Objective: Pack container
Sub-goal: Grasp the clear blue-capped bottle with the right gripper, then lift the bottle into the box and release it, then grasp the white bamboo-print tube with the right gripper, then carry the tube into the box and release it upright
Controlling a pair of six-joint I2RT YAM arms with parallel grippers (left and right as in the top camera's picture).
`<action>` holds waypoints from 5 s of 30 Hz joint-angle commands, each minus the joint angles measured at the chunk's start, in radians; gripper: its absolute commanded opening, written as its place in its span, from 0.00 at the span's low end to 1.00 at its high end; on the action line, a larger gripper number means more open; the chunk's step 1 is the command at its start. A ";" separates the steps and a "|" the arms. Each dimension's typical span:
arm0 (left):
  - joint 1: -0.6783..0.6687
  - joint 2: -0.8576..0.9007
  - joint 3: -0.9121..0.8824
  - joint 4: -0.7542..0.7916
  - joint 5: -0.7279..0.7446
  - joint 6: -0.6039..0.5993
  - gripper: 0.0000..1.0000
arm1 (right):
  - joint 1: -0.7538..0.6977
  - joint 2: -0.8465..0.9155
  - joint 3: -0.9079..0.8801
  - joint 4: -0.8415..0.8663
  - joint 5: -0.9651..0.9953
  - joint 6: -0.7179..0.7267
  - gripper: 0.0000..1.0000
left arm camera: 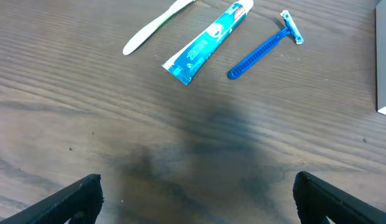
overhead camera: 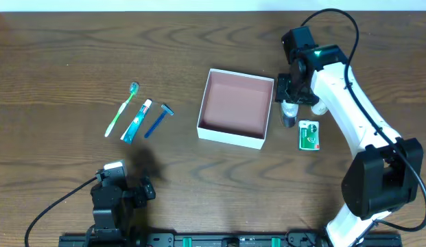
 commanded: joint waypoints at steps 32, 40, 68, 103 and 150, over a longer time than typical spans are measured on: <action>-0.004 -0.006 -0.015 -0.012 0.000 0.013 0.98 | 0.213 -0.489 -0.057 0.111 0.099 0.083 0.19; -0.004 -0.006 -0.015 -0.012 0.000 0.013 0.98 | 0.217 -0.244 -0.076 0.218 0.061 0.118 0.18; -0.004 -0.006 -0.015 -0.012 0.000 0.013 0.98 | 0.139 -0.443 -0.065 0.020 0.163 0.063 0.99; -0.004 -0.006 -0.015 -0.012 0.000 0.013 0.98 | -0.280 -0.276 -0.173 0.156 0.053 -0.003 0.01; -0.004 -0.006 -0.015 -0.012 0.000 0.013 0.98 | 0.286 -0.265 -0.140 0.581 -0.063 -0.042 0.01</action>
